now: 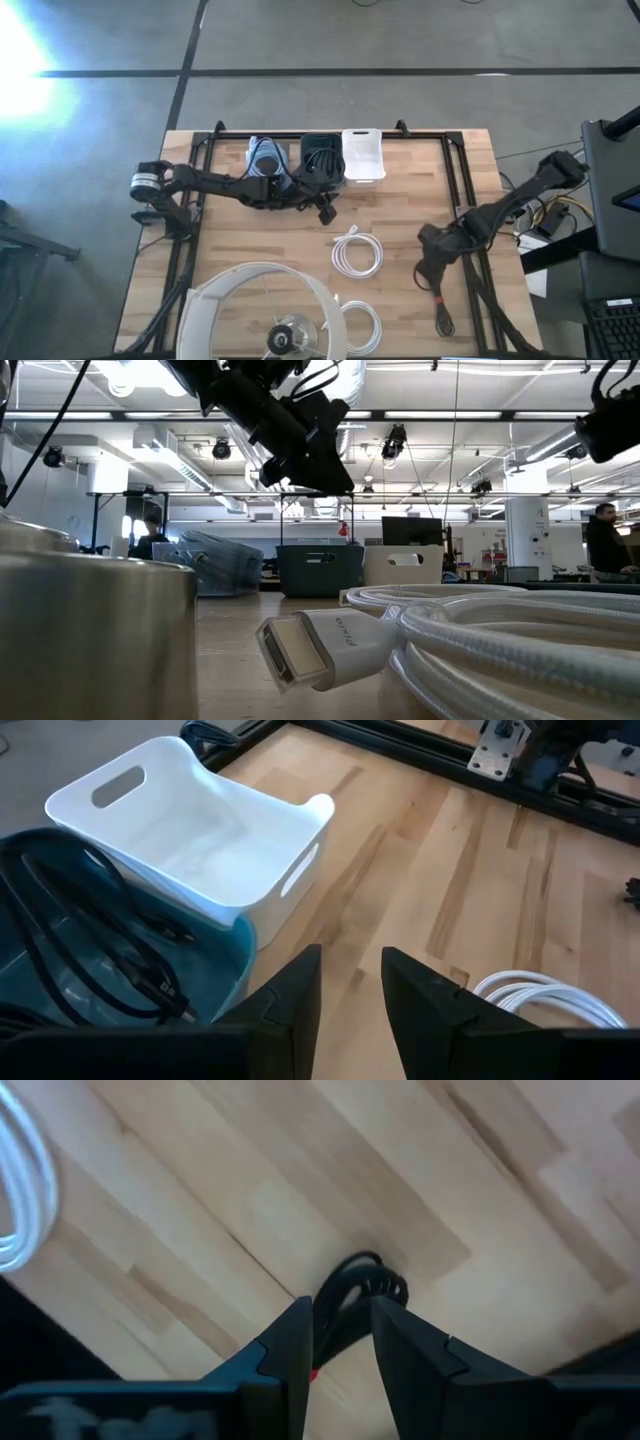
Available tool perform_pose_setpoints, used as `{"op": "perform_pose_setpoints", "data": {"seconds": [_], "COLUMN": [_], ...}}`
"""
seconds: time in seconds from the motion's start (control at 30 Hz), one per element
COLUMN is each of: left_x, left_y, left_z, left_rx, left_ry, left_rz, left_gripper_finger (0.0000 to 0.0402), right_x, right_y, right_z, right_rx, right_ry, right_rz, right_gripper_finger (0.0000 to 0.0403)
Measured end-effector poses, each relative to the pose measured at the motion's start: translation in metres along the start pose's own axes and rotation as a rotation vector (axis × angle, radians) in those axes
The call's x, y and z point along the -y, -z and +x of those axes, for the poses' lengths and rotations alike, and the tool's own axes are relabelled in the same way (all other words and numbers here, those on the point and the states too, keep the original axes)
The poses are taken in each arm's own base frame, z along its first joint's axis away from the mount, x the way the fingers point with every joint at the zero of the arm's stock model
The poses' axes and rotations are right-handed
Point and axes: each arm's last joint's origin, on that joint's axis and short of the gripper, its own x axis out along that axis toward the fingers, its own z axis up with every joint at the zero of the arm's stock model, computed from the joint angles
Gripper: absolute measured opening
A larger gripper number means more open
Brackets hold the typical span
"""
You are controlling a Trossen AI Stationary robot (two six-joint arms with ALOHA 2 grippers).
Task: Sort HDMI cables
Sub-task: Put the black HDMI cable into the blue bin
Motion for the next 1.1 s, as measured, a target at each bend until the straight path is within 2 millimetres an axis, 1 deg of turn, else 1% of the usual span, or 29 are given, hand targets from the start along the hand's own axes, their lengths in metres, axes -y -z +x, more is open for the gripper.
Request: {"op": "perform_pose_setpoints", "data": {"seconds": [0.23, 0.4, 0.57, 0.8, 1.1], "left_x": [0.000, 0.000, 0.001, 0.003, 0.003], "left_y": [-0.001, -0.001, -0.004, -0.011, -0.015], "left_z": [0.000, 0.000, 0.000, -0.002, -0.002], "left_rx": [0.004, 0.003, 0.021, 0.050, 0.080], "left_ry": [0.001, 0.001, 0.005, 0.012, 0.017], "left_rz": [0.008, 0.052, 0.095, 0.122, 0.142], "left_gripper_finger": [0.0110, 0.0110, 0.0110, 0.0110, 0.0110], "right_x": [-0.008, -0.019, -0.022, -0.034, -0.034], "right_y": [0.012, 0.023, 0.032, 0.031, 0.030], "right_z": [0.015, 0.032, 0.049, 0.069, 0.086], "right_rx": [-0.025, -0.050, -0.110, -0.107, -0.097], "right_ry": [0.059, 0.081, 0.163, 0.141, 0.215], "right_rz": [0.092, 0.149, 0.237, 0.250, 0.256], "right_gripper_finger": [0.0108, 0.0113, 0.0112, 0.0110, 0.0118]}}
